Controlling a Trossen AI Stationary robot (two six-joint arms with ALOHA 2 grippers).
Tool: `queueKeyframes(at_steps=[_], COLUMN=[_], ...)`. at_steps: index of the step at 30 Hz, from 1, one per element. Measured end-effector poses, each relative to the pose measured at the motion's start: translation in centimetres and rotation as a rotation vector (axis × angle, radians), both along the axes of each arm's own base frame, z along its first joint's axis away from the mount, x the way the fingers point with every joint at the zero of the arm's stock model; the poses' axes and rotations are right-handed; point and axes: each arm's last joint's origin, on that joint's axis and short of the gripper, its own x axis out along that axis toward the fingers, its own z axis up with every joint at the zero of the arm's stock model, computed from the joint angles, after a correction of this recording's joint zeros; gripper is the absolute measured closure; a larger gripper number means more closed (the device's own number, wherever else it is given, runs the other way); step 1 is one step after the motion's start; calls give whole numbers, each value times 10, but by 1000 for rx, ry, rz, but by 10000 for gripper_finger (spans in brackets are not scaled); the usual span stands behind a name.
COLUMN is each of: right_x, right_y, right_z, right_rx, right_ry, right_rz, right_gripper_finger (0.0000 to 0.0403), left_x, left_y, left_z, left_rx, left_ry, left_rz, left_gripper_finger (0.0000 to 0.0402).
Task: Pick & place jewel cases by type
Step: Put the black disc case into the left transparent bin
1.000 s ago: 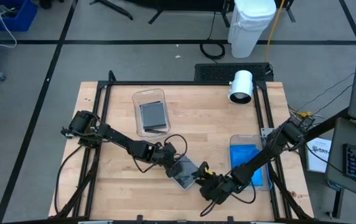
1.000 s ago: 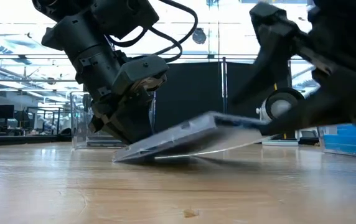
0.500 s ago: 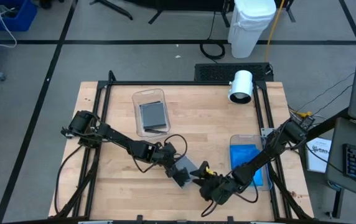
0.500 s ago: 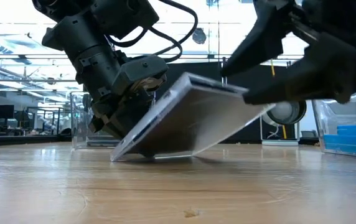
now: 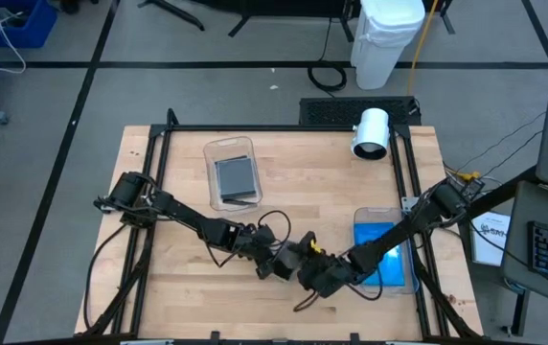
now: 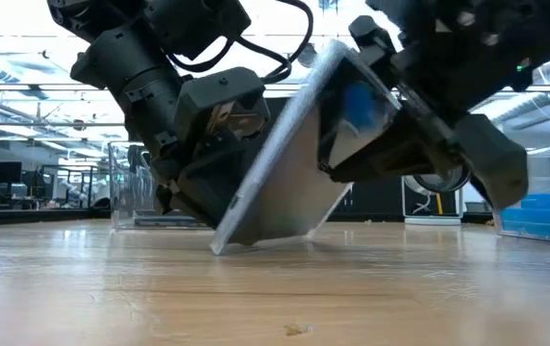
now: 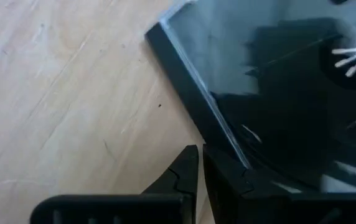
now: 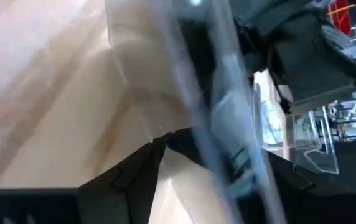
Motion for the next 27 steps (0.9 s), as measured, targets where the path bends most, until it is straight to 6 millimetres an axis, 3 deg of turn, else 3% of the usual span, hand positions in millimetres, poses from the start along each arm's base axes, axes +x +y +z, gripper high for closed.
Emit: queueKeyframes(at_steps=[15,27], right_x=[-11,-23], right_y=[19,35], right_z=[1,1], right_rx=[38,43], right_ry=[-20,-40], right_rz=[39,61], right_gripper_finger=[208,289], left_x=[-1,-2], left_y=[0,0], left_z=[0,0], left_rx=[30,40], left_ry=[10,16], left_rz=[-32,-36], left_gripper_finger=[366,366])
